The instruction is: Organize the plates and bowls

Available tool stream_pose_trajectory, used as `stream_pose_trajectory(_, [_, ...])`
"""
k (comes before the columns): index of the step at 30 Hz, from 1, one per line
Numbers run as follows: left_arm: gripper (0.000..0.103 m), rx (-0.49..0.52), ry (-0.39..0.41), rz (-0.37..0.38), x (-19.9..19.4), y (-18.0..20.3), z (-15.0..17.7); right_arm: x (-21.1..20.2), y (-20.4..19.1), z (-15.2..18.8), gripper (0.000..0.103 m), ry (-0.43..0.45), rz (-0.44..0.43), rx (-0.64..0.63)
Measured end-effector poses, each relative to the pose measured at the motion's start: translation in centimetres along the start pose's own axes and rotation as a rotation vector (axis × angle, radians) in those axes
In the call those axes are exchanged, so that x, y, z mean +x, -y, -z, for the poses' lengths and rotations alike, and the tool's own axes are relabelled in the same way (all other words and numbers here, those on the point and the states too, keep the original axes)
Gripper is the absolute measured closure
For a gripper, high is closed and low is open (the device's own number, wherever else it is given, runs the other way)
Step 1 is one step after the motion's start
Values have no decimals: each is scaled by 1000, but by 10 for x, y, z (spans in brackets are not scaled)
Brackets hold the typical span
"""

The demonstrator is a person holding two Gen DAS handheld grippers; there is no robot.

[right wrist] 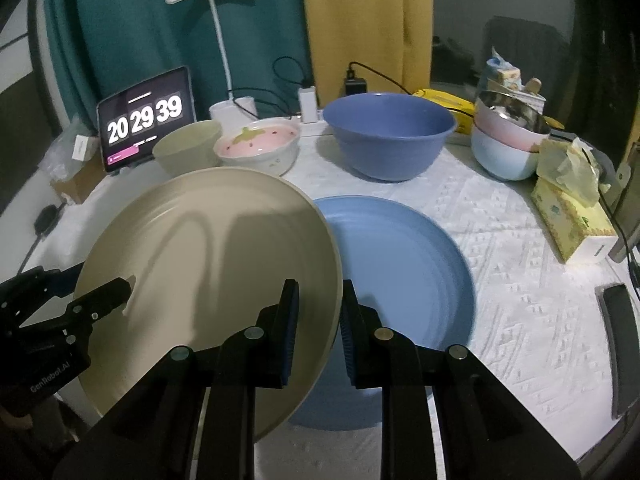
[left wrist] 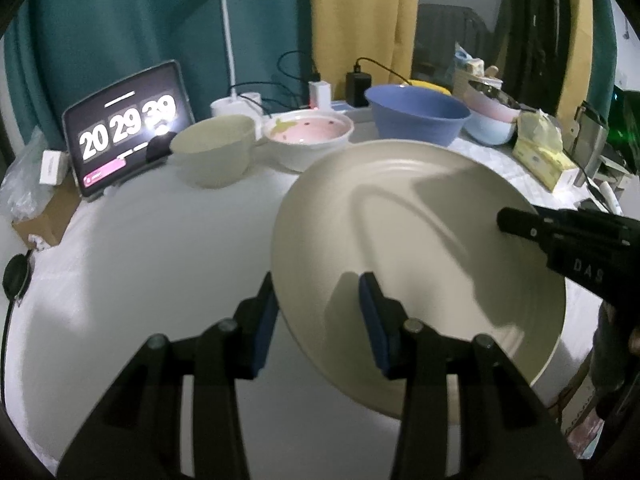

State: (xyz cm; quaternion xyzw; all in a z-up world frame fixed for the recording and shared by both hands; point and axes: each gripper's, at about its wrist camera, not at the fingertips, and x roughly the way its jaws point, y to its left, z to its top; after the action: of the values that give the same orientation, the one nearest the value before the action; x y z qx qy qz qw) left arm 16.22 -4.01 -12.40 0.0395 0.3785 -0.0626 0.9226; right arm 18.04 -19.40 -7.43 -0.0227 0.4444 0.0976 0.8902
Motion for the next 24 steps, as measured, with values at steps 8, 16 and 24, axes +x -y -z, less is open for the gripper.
stream_pose_trajectory(8, [61, 28, -15, 9, 14, 19, -11, 3, 25, -3, 81, -1, 8, 35])
stream_pose_trajectory(16, [61, 52, -40, 21, 31, 39, -22, 11, 49, -7, 81, -9, 15, 61])
stream_pose_trajectory(24, [61, 67, -65, 25, 50, 52, -29, 20, 69, -10, 81, -17, 20, 82])
